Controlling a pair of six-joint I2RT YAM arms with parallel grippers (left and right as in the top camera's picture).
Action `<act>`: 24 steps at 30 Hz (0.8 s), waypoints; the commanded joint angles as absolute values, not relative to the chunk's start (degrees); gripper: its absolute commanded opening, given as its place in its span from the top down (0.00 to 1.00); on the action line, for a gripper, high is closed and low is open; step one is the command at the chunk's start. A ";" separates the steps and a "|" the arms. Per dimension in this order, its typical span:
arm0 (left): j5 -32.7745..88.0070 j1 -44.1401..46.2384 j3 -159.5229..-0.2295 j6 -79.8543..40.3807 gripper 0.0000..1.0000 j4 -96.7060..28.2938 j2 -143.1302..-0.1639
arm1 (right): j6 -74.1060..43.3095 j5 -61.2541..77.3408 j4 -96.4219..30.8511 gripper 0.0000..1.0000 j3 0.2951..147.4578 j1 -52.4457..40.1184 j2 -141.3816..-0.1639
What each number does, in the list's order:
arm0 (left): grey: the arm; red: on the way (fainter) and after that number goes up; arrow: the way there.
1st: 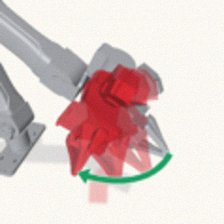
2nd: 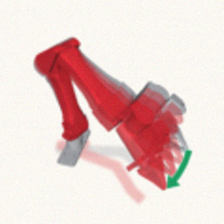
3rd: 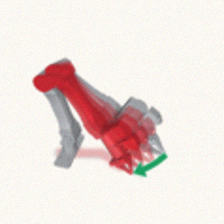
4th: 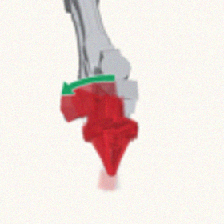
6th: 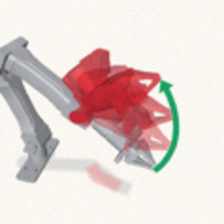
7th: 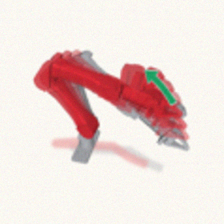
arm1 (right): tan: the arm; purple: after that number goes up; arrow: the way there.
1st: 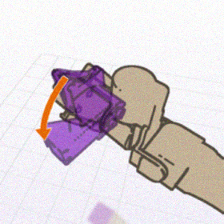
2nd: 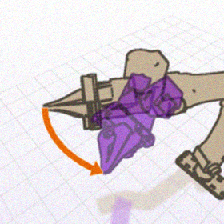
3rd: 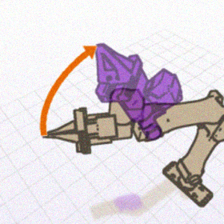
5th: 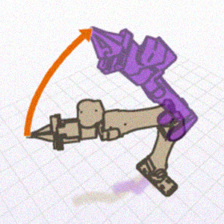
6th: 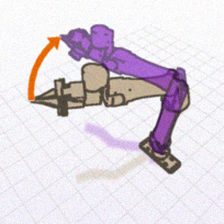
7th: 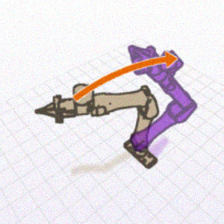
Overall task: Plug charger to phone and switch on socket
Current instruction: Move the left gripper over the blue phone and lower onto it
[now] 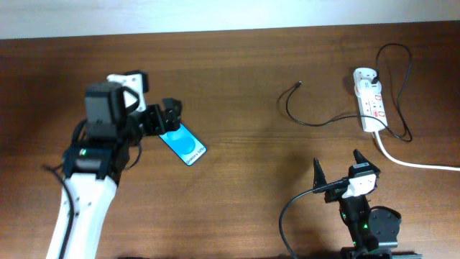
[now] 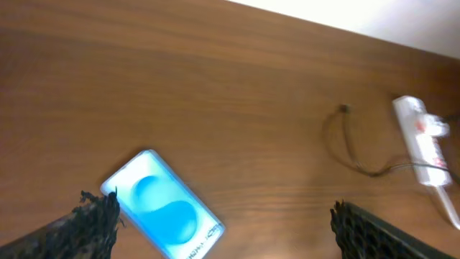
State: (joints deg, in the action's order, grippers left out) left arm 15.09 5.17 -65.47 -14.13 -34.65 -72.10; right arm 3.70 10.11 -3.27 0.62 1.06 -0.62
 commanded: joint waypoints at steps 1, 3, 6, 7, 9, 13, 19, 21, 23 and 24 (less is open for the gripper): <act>23.90 6.50 -67.13 -14.98 0.01 -34.06 -78.02 | 4.08 9.85 -3.64 0.01 0.32 0.71 -0.21; 22.44 6.50 -67.13 -19.27 0.01 -33.52 -80.60 | 4.08 9.85 -3.64 0.01 0.32 0.71 -0.21; 8.99 7.35 -67.68 -30.89 0.00 -35.42 -81.71 | 4.08 9.85 -3.64 0.01 0.32 0.71 -0.21; 4.51 7.99 -68.29 -33.52 0.00 -36.77 -82.04 | 4.08 9.85 -3.62 0.01 0.32 0.71 -0.21; -2.04 10.68 -72.34 -38.70 0.00 -41.71 -83.99 | 4.08 9.85 -3.64 0.01 0.32 0.71 -0.21; -4.49 14.37 -83.53 -40.73 0.01 -51.81 -91.48 | 4.08 9.85 -3.64 0.01 0.32 0.71 -0.21; -4.29 14.50 -91.07 -45.65 0.01 -55.22 -102.48 | 4.08 9.85 -3.64 0.02 0.32 0.71 -0.21; -4.29 13.30 -91.07 -45.60 0.01 -56.18 -104.07 | 4.08 9.85 -3.64 0.01 0.32 0.71 -0.21; -2.92 11.70 -91.07 -45.63 0.01 -57.89 -106.48 | 4.08 9.85 -3.64 0.01 0.32 0.71 -0.21; -1.34 11.07 -91.07 -45.60 0.01 -58.22 -107.87 | 4.08 9.85 -3.64 0.01 0.32 0.71 -0.21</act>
